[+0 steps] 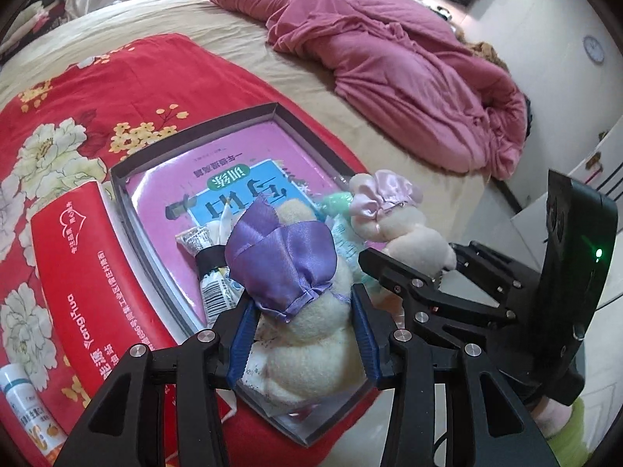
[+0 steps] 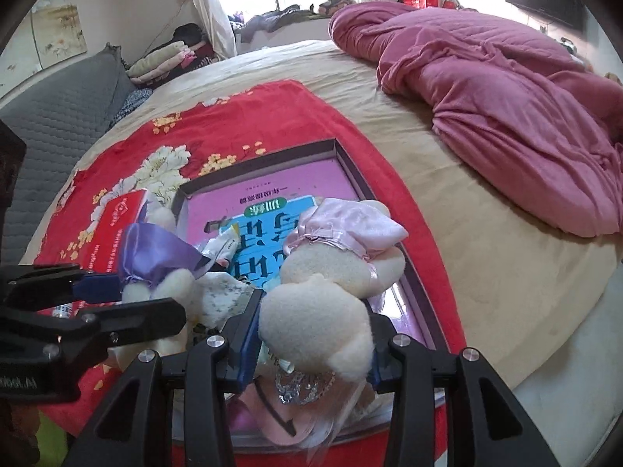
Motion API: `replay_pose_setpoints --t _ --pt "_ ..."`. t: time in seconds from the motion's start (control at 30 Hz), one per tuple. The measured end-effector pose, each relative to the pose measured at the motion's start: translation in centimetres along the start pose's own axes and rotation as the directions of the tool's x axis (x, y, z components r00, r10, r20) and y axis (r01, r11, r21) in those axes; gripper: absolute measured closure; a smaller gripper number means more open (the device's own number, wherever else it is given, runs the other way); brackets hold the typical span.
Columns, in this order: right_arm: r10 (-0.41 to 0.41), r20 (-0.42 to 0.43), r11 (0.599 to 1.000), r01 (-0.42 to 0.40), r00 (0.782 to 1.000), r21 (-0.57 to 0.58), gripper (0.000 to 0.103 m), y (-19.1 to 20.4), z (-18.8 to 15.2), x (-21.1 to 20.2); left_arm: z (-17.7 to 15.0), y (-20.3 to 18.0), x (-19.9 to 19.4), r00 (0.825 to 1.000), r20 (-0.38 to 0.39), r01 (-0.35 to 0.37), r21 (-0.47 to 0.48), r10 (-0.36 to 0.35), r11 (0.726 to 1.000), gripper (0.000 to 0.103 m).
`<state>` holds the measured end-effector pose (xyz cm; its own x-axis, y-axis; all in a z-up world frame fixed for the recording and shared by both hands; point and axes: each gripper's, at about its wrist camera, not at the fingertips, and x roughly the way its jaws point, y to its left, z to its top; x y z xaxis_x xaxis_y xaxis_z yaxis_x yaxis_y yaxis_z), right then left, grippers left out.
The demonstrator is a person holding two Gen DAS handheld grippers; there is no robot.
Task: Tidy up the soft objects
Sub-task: 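Carry both bunnies to the tray and lower them in, opening both tools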
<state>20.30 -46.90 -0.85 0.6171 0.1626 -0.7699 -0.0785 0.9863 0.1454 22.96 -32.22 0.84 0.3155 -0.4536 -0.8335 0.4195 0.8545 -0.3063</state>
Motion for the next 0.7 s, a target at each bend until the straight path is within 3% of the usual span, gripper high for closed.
replay_pose_setpoints --t 0.23,0.57,0.7 --pt "-0.013 -0.019 1.0 0.013 1.0 -0.019 0.058 0.3 -0.3 1.1 -0.1 -0.1 0.8 1.0 -0.01 -0.029 0.02 0.029 0.999 0.055" --pt "-0.038 0.031 0.999 0.039 0.999 -0.02 0.04 0.3 -0.3 -0.6 0.0 0.4 1.1 1.0 -0.01 -0.027 0.005 0.027 1.0 0.052" --pt "-0.044 0.062 0.999 0.044 0.997 0.004 0.039 -0.4 -0.8 -2.5 0.0 0.3 1.1 1.0 -0.012 -0.023 0.001 0.023 1.0 0.049"
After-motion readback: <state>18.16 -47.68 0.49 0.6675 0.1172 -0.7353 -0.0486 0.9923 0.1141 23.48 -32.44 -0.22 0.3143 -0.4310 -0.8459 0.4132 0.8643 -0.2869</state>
